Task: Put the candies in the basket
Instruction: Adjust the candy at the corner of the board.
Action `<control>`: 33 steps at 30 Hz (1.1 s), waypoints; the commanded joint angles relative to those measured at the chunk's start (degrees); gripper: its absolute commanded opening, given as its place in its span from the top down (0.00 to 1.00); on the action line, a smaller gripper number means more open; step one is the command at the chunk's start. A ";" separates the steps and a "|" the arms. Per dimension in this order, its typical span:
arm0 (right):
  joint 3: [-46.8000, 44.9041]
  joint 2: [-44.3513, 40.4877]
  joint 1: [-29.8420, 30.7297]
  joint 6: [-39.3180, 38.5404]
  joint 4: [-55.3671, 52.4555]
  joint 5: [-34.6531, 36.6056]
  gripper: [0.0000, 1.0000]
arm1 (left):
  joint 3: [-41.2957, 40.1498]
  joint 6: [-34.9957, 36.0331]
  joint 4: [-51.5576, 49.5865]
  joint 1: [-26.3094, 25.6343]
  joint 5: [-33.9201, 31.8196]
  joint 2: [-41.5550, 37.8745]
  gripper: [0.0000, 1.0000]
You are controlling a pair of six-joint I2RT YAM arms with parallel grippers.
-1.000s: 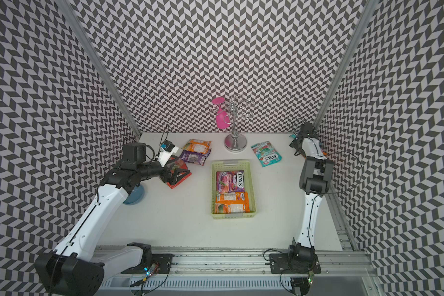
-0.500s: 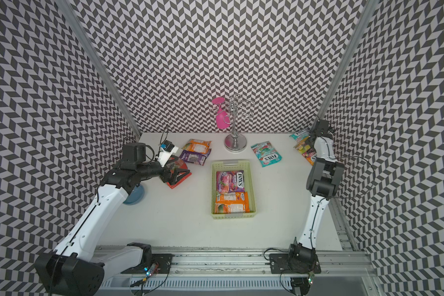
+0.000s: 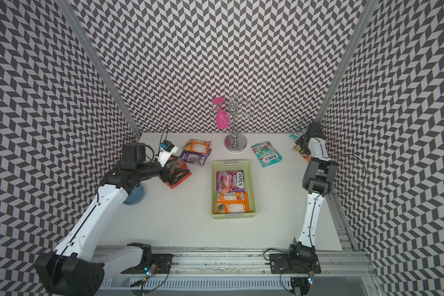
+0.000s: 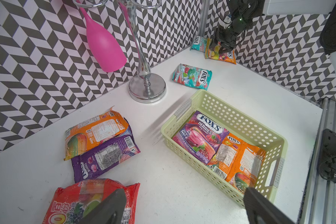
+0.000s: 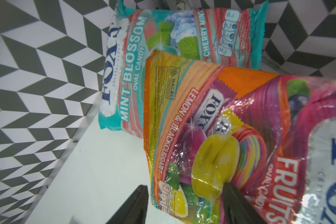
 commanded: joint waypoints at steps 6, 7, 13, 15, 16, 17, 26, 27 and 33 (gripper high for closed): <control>-13.98 -6.16 3.30 0.72 3.04 -5.53 0.36 | -0.03 -0.27 0.93 0.36 1.07 -1.13 0.01; -16.20 -7.20 3.61 0.91 3.62 -5.86 0.37 | -0.14 -0.18 0.92 0.36 0.98 -1.25 0.01; -28.98 -14.38 7.52 -0.57 9.37 -6.15 0.38 | -0.31 -0.23 1.10 0.43 1.03 -1.42 0.01; -29.67 -15.36 8.41 -1.79 8.90 -5.42 0.37 | -0.32 -0.30 1.16 0.45 1.15 -1.42 0.01; -29.85 -15.96 8.60 -2.60 8.60 -4.56 0.37 | -0.35 -0.31 1.20 0.44 1.14 -1.48 0.01; -29.90 -16.35 8.68 -3.24 8.35 -3.80 0.36 | -0.38 -0.29 1.23 0.45 1.24 -1.57 0.01; -30.74 -20.42 8.93 -8.79 4.97 2.88 0.34 | -0.73 -0.32 1.32 0.53 0.98 -1.72 0.01; -31.06 -20.80 9.04 -9.34 4.57 3.63 0.35 | -0.70 -0.31 1.27 0.53 1.07 -1.77 0.01; -31.97 -21.06 9.81 -14.90 2.78 6.32 0.39 | -1.02 -0.49 1.54 0.52 1.51 -1.76 0.01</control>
